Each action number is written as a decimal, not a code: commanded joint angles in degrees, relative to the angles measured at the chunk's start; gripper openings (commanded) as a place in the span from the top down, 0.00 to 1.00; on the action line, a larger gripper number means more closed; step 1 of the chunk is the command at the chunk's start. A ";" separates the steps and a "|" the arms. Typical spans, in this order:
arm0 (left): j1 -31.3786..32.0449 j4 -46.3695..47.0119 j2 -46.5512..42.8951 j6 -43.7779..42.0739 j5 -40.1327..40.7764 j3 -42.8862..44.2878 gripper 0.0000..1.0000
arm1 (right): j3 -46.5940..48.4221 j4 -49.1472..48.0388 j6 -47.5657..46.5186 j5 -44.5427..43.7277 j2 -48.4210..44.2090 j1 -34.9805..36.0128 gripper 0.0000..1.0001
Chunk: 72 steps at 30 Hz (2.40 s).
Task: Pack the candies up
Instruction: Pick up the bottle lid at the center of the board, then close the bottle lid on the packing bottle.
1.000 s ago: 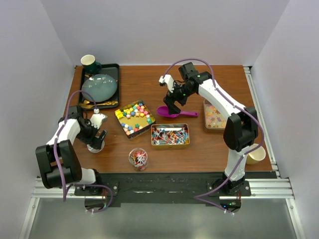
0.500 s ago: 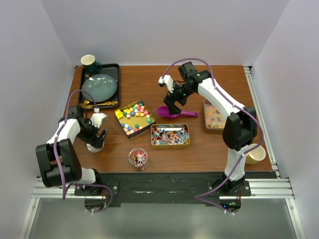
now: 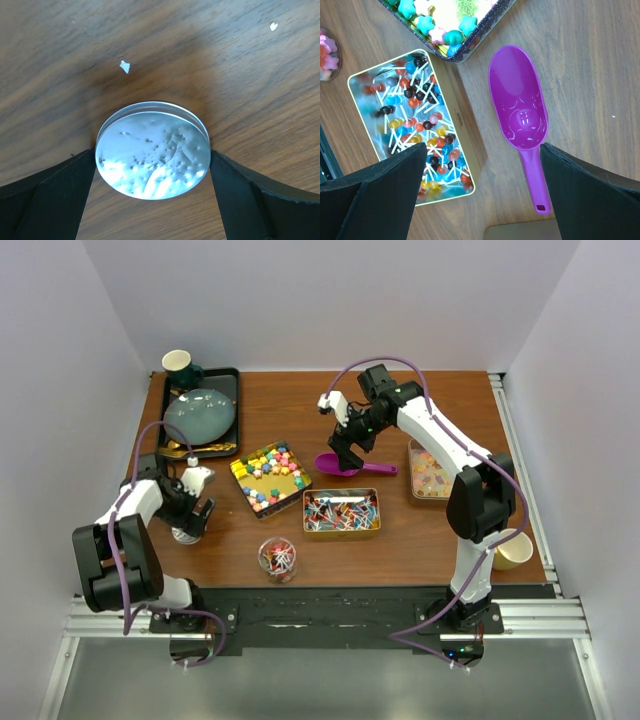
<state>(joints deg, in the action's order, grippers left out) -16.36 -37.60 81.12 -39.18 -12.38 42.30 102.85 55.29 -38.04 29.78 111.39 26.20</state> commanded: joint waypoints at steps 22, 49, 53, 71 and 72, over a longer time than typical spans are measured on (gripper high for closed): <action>23.90 -21.99 -13.53 -9.87 -23.30 15.97 0.18 | -2.81 -3.34 10.16 -19.08 -4.69 -0.27 0.01; 56.00 -21.46 -10.46 1.47 -15.13 16.14 0.14 | -16.36 0.96 11.06 -25.83 -16.65 -1.41 0.01; 58.19 -21.37 -9.23 1.56 -13.64 15.79 0.13 | -16.98 0.96 10.88 -25.39 -17.44 -1.41 0.01; 61.97 -19.35 -6.77 3.93 -10.04 16.67 0.10 | -15.66 1.23 11.24 -22.75 -15.59 -1.41 0.01; 62.06 -19.26 -6.51 4.37 -9.25 17.02 0.09 | -15.66 1.23 11.24 -22.66 -15.59 -1.41 0.01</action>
<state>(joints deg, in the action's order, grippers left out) 44.77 -58.57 74.04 -36.88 -24.38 57.21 85.60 56.45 -26.98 5.54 96.25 24.69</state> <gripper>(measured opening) 0.906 0.986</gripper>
